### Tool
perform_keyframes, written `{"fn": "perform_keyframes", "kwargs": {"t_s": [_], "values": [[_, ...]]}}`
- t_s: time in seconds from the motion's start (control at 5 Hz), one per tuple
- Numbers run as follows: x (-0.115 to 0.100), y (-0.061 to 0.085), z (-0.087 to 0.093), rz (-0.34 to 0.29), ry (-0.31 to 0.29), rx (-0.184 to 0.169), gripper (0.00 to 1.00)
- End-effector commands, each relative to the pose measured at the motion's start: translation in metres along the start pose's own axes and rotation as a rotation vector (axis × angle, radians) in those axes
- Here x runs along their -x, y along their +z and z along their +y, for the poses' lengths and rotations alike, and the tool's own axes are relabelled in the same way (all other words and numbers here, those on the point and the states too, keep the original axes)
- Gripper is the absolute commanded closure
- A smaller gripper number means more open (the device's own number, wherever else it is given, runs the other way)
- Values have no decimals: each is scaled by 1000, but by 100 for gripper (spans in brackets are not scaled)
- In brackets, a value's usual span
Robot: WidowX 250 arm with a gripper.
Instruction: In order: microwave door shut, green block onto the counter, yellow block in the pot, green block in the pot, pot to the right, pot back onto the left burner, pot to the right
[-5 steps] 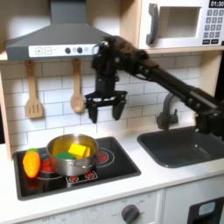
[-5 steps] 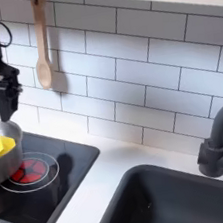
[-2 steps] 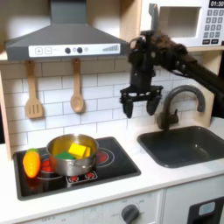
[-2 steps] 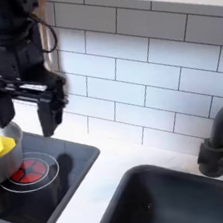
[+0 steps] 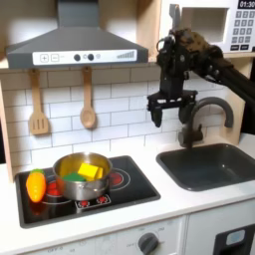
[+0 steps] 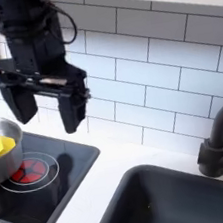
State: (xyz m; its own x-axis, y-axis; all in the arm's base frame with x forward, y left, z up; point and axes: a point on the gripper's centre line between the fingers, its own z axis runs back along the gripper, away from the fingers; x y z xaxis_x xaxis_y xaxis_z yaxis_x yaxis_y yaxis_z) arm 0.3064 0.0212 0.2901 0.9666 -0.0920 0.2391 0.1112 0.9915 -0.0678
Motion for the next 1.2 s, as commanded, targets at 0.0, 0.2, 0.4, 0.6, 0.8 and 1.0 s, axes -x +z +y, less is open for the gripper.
{"fn": "perform_keyframes", "kwargs": {"t_s": [0.0,0.2,0.4,0.6,0.8,1.0], "values": [[-21,29,-17,-109,-67,39,0],[-30,47,-19,-171,-79,43,0],[-40,55,-21,-193,-92,48,0],[-52,66,-24,-239,-100,56,0],[-61,73,-23,-276,-110,61,0],[-62,79,-24,-308,-122,64,0]]}}
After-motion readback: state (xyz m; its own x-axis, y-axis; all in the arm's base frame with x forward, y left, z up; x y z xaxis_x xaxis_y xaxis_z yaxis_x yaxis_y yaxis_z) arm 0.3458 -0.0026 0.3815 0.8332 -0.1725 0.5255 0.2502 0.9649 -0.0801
